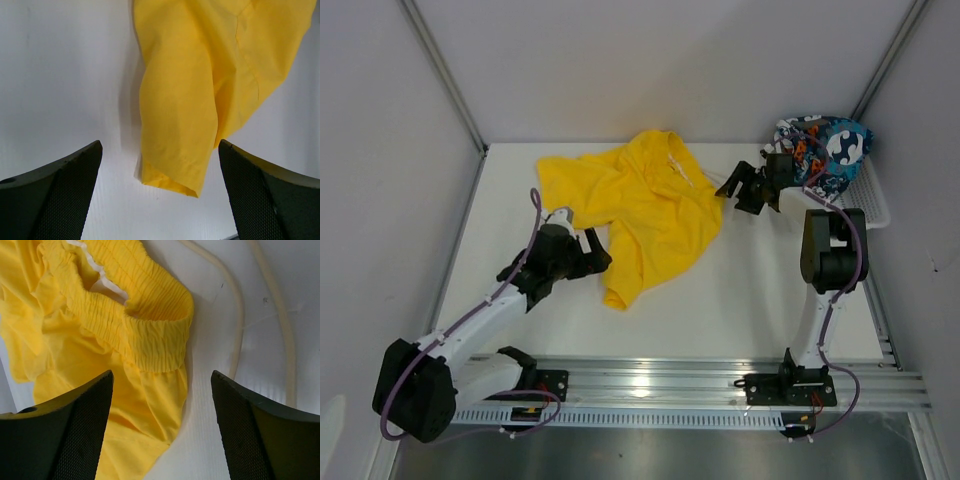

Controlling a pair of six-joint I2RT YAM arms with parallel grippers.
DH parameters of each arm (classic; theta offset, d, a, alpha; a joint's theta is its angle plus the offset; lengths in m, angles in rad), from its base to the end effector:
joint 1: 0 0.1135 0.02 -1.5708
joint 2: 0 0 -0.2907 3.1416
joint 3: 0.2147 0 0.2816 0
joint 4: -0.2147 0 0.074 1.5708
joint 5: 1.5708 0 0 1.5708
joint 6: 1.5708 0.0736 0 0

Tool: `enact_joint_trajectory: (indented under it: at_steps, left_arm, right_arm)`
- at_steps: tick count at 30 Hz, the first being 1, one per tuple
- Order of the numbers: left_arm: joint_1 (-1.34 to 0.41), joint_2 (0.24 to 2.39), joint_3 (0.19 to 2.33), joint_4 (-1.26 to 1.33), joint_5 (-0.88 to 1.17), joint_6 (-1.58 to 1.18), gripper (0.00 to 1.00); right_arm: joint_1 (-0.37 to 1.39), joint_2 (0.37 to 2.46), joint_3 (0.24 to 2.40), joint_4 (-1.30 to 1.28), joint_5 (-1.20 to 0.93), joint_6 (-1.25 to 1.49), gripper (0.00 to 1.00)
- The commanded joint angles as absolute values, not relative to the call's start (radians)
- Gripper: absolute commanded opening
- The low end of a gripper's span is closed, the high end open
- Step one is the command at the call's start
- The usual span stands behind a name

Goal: Fold and stack the shorts
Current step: Flatten the shorts out

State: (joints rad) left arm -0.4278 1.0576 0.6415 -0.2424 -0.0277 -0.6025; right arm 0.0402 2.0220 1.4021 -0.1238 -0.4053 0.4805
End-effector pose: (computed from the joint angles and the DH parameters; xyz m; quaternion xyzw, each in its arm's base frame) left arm 0.2464 -0.1101 0.2201 -0.0844 0.8937 -0.2062 0.3894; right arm 0.5082 0.0495 0.1682 0.1170 0.8930 0.2794 0.3329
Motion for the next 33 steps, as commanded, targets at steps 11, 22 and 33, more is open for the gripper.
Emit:
enact_joint_trajectory:
  at_steps: [11,22,33]
  left_arm:
    - [-0.492,1.189,0.604,-0.006,0.037,-0.546,0.97]
    - [-0.491,1.34,0.629,-0.04,0.051,-0.581,0.9]
    - [-0.471,1.341,0.586,0.05,0.095,-0.632,0.44]
  right_arm:
    - [0.067,2.178,1.488,0.066,-0.42,0.563,0.56]
    - [0.061,2.201,1.459,0.155,-0.453,0.574,0.0]
    - [0.064,2.183,1.407,0.198,-0.459,0.581,0.0]
